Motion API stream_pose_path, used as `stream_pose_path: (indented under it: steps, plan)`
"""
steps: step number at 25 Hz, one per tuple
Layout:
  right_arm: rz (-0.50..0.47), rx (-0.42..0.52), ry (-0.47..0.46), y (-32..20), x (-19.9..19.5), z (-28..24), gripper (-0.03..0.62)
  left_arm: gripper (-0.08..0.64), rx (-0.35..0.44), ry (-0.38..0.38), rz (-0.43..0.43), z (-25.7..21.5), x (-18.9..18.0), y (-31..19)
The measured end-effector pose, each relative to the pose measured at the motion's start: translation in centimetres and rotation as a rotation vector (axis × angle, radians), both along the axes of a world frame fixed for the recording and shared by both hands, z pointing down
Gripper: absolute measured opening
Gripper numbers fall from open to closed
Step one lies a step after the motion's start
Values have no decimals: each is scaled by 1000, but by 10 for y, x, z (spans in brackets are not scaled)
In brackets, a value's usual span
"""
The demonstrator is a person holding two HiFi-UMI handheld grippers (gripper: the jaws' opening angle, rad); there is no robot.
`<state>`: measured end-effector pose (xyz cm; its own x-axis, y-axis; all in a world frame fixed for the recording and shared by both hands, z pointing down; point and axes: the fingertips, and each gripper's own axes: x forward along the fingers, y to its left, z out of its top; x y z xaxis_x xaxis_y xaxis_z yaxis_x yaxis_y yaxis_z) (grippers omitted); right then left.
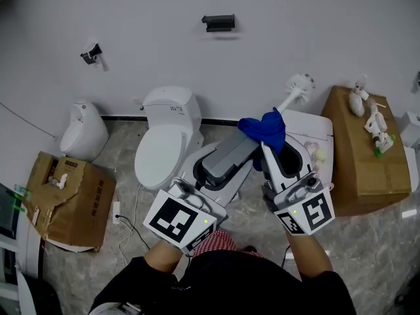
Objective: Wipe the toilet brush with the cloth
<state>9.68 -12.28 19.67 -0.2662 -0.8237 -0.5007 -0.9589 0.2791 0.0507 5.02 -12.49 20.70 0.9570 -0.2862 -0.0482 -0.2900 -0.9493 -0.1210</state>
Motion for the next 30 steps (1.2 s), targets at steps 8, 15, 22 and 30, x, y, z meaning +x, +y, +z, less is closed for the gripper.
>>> stream_pose_path:
  steps: [8,15,22,30]
  plan:
    - [23,20,22,3,-1,-5,66,176,7,8,4,-4,-1,4]
    - [43,16,36,2,0,-6,66,176,-6,15,7,-5,-2,5]
    - [61,14,26,5,2,-6,66,176,2,13,9,-6,-6,10]
    - [71,18,27,10,8,-7,66,178,14,19,11,-7,-7,18]
